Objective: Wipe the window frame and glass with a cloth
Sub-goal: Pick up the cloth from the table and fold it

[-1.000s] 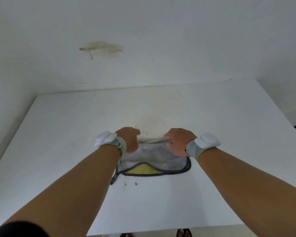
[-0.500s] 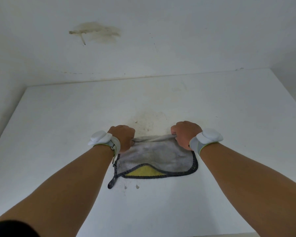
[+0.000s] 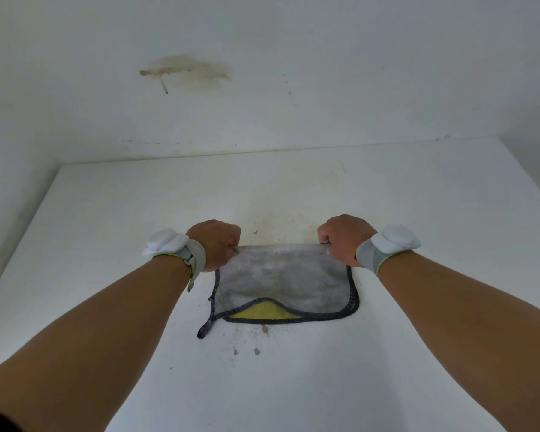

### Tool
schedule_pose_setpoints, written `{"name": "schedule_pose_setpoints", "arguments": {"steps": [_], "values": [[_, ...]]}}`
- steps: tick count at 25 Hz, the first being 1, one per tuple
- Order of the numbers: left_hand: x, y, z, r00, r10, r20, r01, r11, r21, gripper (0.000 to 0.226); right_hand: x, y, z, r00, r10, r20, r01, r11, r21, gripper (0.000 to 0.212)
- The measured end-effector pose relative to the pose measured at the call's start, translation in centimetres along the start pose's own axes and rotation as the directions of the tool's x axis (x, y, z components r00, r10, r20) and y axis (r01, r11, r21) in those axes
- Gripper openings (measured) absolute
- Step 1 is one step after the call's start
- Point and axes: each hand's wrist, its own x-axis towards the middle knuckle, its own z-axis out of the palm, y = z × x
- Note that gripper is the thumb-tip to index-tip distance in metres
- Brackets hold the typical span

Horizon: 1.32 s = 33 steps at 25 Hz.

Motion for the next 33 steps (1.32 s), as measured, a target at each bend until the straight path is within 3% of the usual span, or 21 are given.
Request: {"name": "schedule_pose_setpoints", "arguments": {"steps": [5,16,20,27,31,33], "values": [[-1.1,-0.5,-0.6,1.000,-0.003,-0.027,0.003,1.000,-0.001,0.010,-0.6,-0.5,-0.9,1.000,-0.013,-0.012,0.013,1.000,-0.006,0.032],[-5.3,-0.3,-1.3,0.991,0.102,-0.086,-0.107,0.993,-0.056,0.014,-4.7,-0.4,-1.4,0.982,-0.155,-0.112,0.163,0.984,0.073,0.016],[-6.5,-0.6,-5.7,0.974,0.115,-0.193,-0.128,0.990,-0.056,0.014,-5.8,0.3,-5.0,0.961,-0.162,-0.225,0.192,0.974,0.121,0.014],[-9.2,-0.6,-11.6,0.886,0.075,-0.458,-0.114,0.992,-0.057,0.013,-7.6,-0.1,-10.9,0.898,-0.137,-0.419,0.181,0.981,0.067,0.017],[-11.3,-0.2,-9.3,0.929,0.090,-0.358,-0.121,0.990,-0.066,0.015,-8.9,-0.5,-9.4,0.913,-0.205,-0.353,0.236,0.971,0.048,0.016],[-12.3,-0.2,-9.3,0.964,0.064,-0.259,-0.107,0.982,-0.153,0.017,-9.6,-0.5,-9.4,0.935,-0.208,-0.288,0.252,0.960,0.124,0.013]]}}
